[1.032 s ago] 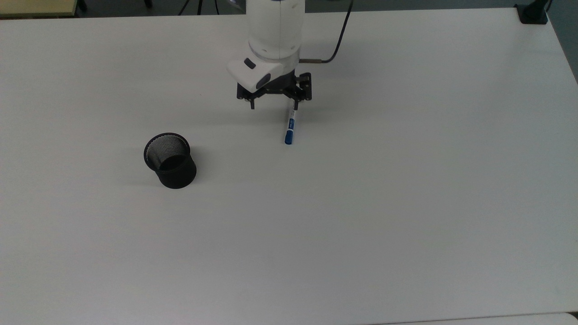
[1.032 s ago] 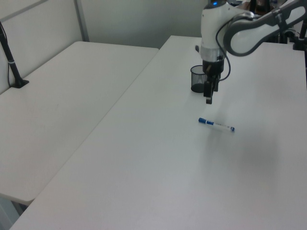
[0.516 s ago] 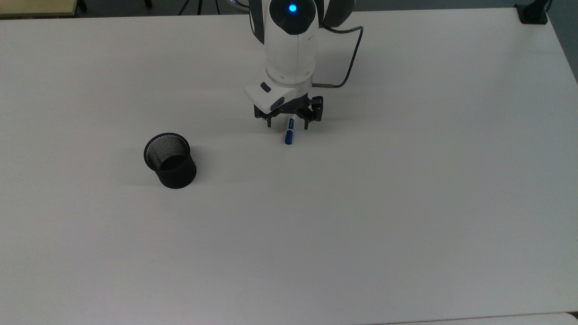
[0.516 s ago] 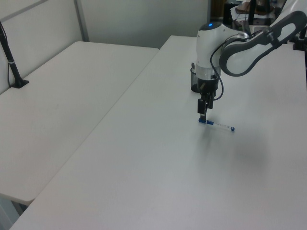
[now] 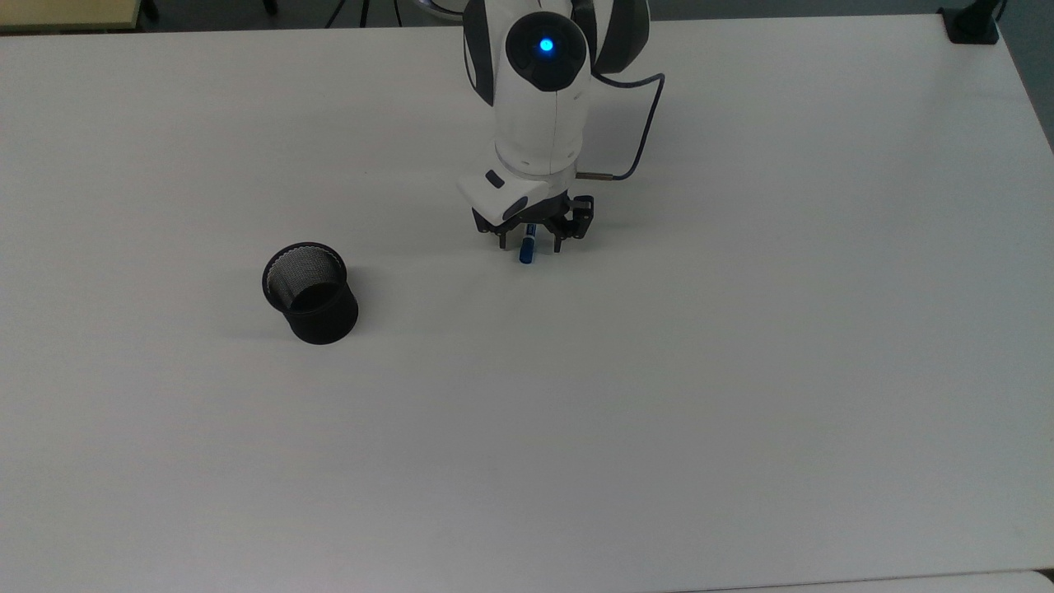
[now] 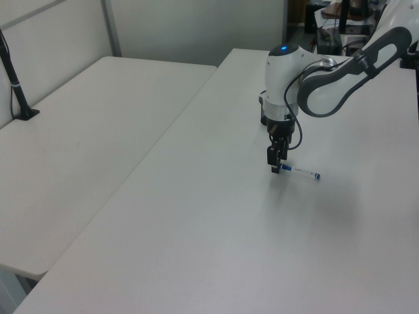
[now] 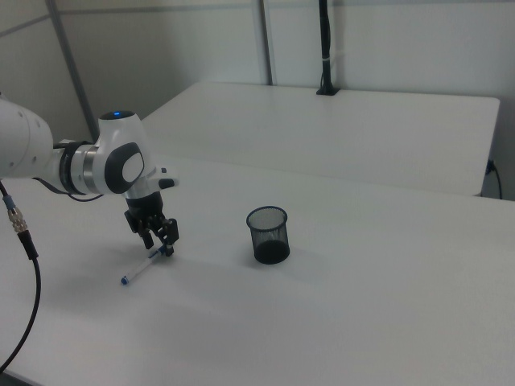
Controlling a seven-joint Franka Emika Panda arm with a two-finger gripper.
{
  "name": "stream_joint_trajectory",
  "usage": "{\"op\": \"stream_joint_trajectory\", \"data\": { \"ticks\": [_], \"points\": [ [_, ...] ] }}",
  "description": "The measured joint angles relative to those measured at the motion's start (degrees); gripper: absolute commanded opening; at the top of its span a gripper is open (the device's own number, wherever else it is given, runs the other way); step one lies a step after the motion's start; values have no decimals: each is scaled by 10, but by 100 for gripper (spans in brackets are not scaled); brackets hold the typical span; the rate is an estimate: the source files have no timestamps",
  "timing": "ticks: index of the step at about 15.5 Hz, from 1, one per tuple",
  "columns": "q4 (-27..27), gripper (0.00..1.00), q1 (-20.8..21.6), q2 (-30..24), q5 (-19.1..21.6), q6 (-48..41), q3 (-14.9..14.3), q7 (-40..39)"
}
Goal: Insert the marker
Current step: 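Close the gripper on the marker's middle, then lift the marker and carry it over the black mesh cup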
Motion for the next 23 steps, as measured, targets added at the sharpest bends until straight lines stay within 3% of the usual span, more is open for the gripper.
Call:
{"op": "stream_joint_trajectory", "data": {
  "ticks": [3, 5, 6, 14, 23],
  "points": [
    [2, 28, 1, 5, -7, 2, 1, 0],
    [2, 14, 2, 5, -17, 2, 1, 1],
    [3, 13, 2, 5, -20, 2, 2, 1],
    [39, 11, -18, -8, -26, 5, 0, 3],
    [53, 11, -103, -132, -26, 72, -16, 4]
  ]
}}
